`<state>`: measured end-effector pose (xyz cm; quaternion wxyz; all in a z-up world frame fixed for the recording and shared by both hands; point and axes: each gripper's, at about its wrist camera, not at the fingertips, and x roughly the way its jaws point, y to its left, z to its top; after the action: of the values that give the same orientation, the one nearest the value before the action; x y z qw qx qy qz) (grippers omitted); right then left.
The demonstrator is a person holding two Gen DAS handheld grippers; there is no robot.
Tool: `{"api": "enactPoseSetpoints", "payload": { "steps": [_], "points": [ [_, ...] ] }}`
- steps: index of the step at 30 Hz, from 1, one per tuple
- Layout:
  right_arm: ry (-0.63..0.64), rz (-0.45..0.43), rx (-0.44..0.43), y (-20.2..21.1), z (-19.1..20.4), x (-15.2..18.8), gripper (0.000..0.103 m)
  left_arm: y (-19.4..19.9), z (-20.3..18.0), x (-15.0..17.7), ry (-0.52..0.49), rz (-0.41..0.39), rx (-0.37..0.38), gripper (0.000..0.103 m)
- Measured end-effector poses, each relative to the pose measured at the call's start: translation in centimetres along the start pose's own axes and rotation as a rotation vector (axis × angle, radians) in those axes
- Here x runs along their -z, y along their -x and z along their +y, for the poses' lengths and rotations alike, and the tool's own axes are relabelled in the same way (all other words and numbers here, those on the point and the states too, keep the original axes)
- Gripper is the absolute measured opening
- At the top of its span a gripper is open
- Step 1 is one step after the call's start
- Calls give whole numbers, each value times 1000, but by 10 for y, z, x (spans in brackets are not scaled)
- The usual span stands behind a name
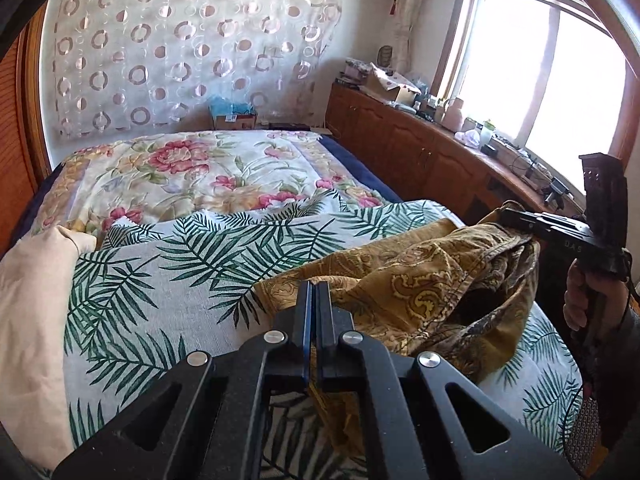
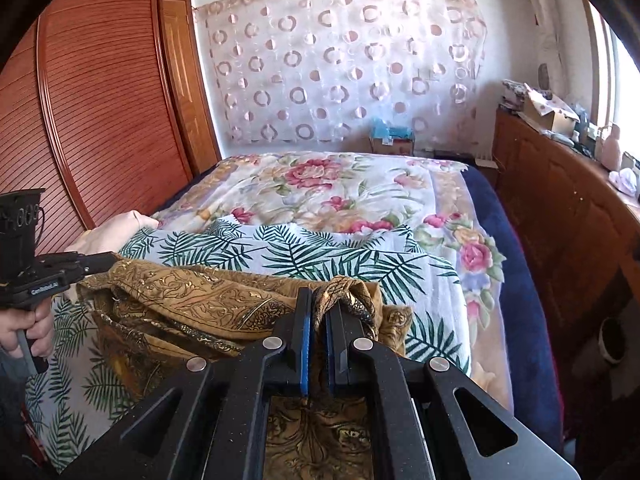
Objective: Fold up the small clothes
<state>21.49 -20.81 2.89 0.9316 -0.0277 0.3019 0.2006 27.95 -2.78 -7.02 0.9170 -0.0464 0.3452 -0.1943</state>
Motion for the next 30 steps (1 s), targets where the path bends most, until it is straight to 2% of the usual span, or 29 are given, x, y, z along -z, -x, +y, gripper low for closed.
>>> {"api": "enactPoseSetpoints", "payload": {
  "steps": [1,3,5,7,9,10,12,14,15,17,18,22,25,27,29,30],
  "points": [
    [-2,2,4,-1,-2,0,4,-4,0,0,-1,8,-2,2],
    [-14,8,-1,-3,-2,-3,13,-10,2,-1,-1,18,-2,2],
    [-23,13,17,-2,-3,-4,24,-14,3,-2,1,29,9,2],
    [-10,12,45,0,-1,-6,42,-18,4,-3,9,39,-2,2],
    [1,-1,88,5,-1,-8,54,-18,5,-6,17,41,-7,3],
    [0,-10,98,9,-3,-9,56,-17,6,-9,28,43,-14,3],
    [-2,-21,103,16,-6,-10,59,-12,6,-14,46,35,-7,12],
    [19,-47,139,22,-9,-7,59,-1,4,-21,43,-2,4,43],
    [28,-44,162,22,-11,-3,59,3,3,-24,33,-12,15,48],
    [38,4,152,17,-12,5,59,10,-1,-27,6,-19,26,73],
    [43,25,128,15,-10,9,59,13,-2,-27,-6,-22,29,77],
    [81,71,75,3,6,14,59,18,-1,-19,-22,-19,38,78],
    [102,107,39,-6,17,12,57,9,2,-9,-21,14,34,78],
    [132,147,15,-14,26,11,48,-1,3,-5,-23,48,21,78],
    [172,184,27,-21,29,12,40,-10,4,-3,-29,67,15,78],
    [181,196,44,-24,30,12,24,-13,3,-3,-32,72,16,78]
  ]
}}
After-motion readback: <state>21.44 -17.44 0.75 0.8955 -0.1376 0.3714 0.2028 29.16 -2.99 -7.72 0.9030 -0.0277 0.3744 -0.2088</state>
